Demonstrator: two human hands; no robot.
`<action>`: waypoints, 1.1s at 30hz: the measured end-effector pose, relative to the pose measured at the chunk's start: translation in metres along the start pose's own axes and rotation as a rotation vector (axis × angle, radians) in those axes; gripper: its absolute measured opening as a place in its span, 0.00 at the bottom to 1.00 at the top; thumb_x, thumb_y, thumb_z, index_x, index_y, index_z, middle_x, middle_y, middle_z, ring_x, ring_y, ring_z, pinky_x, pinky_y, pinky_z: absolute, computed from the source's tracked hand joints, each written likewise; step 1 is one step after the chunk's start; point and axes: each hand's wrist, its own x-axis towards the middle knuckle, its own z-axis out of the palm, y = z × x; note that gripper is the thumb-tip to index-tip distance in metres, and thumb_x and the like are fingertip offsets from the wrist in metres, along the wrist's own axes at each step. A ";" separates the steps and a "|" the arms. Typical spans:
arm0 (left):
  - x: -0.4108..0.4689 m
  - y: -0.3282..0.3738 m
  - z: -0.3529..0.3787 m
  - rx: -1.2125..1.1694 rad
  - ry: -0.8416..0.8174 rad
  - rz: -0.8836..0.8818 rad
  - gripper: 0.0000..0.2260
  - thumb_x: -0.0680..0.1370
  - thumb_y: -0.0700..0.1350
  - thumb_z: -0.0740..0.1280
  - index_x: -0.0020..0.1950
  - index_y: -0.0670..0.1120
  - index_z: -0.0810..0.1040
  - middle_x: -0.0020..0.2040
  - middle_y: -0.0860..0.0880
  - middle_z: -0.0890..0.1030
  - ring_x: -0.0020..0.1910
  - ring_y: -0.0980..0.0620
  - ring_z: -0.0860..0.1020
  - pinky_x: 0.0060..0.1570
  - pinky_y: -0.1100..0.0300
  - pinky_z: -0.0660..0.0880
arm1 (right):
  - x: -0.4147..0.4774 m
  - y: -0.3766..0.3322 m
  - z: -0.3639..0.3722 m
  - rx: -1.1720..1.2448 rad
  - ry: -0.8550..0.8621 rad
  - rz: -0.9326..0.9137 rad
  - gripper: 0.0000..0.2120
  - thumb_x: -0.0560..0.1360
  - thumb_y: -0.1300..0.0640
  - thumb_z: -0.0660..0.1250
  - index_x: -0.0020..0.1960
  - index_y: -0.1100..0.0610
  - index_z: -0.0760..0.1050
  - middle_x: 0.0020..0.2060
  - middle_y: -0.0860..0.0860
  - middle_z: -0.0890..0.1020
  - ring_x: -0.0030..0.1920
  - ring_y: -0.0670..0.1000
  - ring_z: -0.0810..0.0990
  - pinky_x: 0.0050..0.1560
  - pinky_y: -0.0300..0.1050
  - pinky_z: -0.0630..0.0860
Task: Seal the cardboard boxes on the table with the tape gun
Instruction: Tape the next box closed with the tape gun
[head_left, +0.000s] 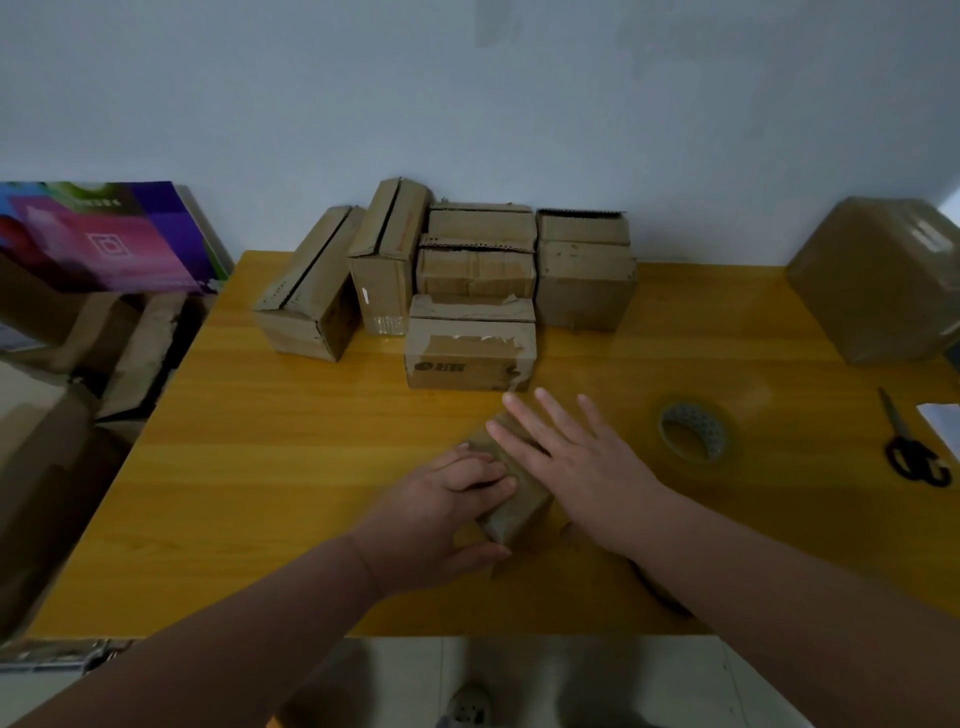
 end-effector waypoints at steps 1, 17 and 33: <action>0.000 0.001 0.000 -0.011 0.010 -0.019 0.25 0.73 0.60 0.66 0.64 0.45 0.78 0.60 0.49 0.77 0.63 0.49 0.73 0.67 0.44 0.67 | -0.003 0.002 0.000 0.022 -0.018 -0.012 0.53 0.75 0.51 0.69 0.73 0.46 0.25 0.73 0.50 0.25 0.74 0.56 0.29 0.75 0.62 0.38; 0.018 0.019 -0.017 -0.186 -0.162 -0.425 0.27 0.66 0.58 0.73 0.63 0.58 0.70 0.70 0.57 0.57 0.67 0.56 0.56 0.64 0.54 0.71 | -0.028 0.010 0.006 0.235 0.067 0.094 0.45 0.76 0.62 0.65 0.77 0.41 0.38 0.78 0.47 0.44 0.77 0.53 0.50 0.75 0.53 0.47; 0.018 -0.018 -0.014 -1.035 -0.218 -0.946 0.52 0.65 0.26 0.73 0.76 0.59 0.49 0.71 0.47 0.61 0.64 0.44 0.68 0.48 0.55 0.77 | -0.017 0.015 -0.003 1.716 0.096 0.722 0.27 0.81 0.46 0.59 0.77 0.44 0.54 0.76 0.51 0.59 0.73 0.56 0.62 0.69 0.56 0.66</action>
